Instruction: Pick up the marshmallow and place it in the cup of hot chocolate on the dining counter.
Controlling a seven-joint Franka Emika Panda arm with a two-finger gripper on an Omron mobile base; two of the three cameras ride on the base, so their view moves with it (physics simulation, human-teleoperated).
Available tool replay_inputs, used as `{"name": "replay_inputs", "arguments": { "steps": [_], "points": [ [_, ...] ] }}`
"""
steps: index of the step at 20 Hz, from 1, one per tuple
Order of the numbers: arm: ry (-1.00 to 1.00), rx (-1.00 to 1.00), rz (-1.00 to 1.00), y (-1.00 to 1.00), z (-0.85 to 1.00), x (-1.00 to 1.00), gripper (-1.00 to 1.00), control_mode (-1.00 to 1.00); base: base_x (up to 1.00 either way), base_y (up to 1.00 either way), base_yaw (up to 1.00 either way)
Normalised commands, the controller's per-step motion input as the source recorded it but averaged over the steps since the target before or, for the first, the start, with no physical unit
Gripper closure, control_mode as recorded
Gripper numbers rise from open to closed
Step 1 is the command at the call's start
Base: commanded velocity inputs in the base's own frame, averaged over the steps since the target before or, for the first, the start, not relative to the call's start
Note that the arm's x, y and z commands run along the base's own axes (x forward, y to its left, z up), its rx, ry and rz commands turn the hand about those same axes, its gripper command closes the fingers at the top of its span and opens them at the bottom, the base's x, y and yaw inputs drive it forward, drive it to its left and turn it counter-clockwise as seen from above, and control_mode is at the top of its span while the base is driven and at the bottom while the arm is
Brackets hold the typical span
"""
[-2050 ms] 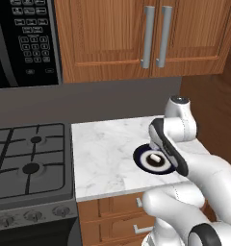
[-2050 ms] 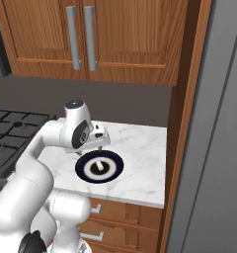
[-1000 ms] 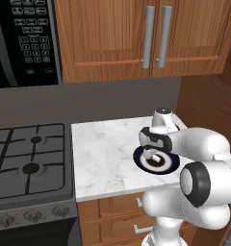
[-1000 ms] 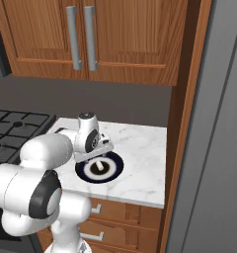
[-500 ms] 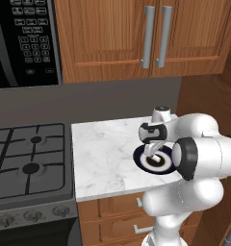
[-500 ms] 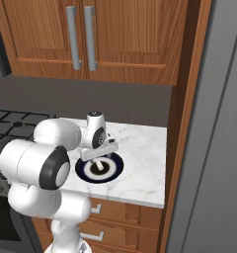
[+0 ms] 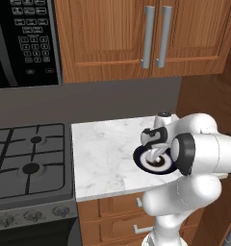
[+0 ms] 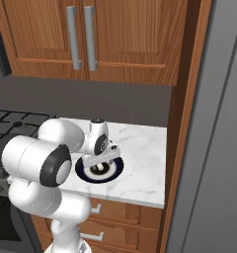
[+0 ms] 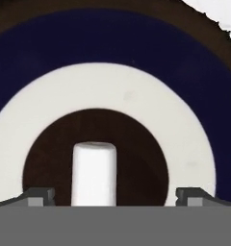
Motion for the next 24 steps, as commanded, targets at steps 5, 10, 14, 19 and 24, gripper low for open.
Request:
{"name": "replay_inputs", "arguments": {
  "steps": [5, 10, 14, 19, 24],
  "points": [
    [0.0, 0.0, 0.0, 0.0, -0.34, 0.0, -1.0, -1.0, 0.0, 0.0, 0.0],
    [0.01, 0.0, 0.0, 0.0, -0.31, 0.09, -1.0, -1.0, 0.0, 0.0, 0.0],
    [0.06, 0.0, 0.0, 0.0, -0.18, 0.05, 1.0, -1.0, 0.0, 0.0, 0.0],
    [0.02, 0.0, 0.0, 0.0, -0.01, 0.0, 1.0, -1.0, 0.0, 0.0, 0.0],
    [0.0, 0.0, 0.0, 0.0, 0.0, 0.0, 1.0, -1.0, 0.0, 0.0, 0.0]
  ]
}}
